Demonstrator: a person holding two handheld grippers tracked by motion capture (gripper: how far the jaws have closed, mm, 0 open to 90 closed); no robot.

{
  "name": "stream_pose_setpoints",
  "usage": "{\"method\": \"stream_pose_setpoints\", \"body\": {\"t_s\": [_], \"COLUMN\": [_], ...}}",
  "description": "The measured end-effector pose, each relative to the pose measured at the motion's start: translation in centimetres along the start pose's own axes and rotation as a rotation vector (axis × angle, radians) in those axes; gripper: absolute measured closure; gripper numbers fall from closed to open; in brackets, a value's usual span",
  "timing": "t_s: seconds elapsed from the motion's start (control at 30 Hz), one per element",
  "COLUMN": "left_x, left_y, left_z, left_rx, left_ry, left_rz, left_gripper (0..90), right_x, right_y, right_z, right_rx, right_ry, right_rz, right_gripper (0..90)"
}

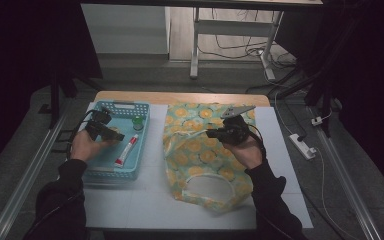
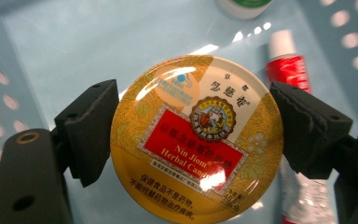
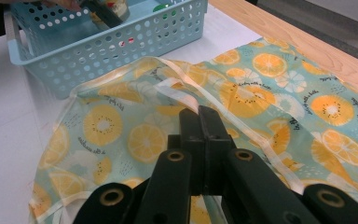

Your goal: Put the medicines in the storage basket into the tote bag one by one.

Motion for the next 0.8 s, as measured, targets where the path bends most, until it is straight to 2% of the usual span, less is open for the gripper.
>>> {"method": "stream_pose_setpoints", "body": {"t_s": [0.17, 0.43, 0.67, 0.8], "left_x": [-0.2, -0.2, 0.0, 0.2], "left_y": [0.7, 2.0, 3.0, 3.4], "left_z": [-1.1, -2.8, -4.3, -5.3], "left_rx": [0.037, 0.063, 0.115, 0.12], "left_ry": [-0.03, -0.083, -0.106, -0.134], "left_rz": [-0.026, -0.067, -0.086, -0.091], "left_gripper": [20.4, 20.4, 20.4, 20.4], "right_x": [0.0, 0.0, 0.0, 0.0], "right_y": [-0.1, 0.0, -0.1, -0.1], "right_z": [0.0, 0.0, 0.0, 0.0], "right_rx": [-0.003, -0.001, 0.0, 0.001], "right_ry": [0.001, 0.003, 0.003, 0.001], "right_rz": [0.0, -0.008, -0.011, -0.013], "right_gripper": [90.0, 90.0, 90.0, 90.0]}}
Point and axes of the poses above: each handheld gripper's, and its own axes: y roughly backward along the jaws, x roughly out of its underside, z roughly to its left, the point moved 7 cm from there along -y, roughly forward along the jaws, and after that the axes turned 15 degrees about x, right-handed, at the moved point
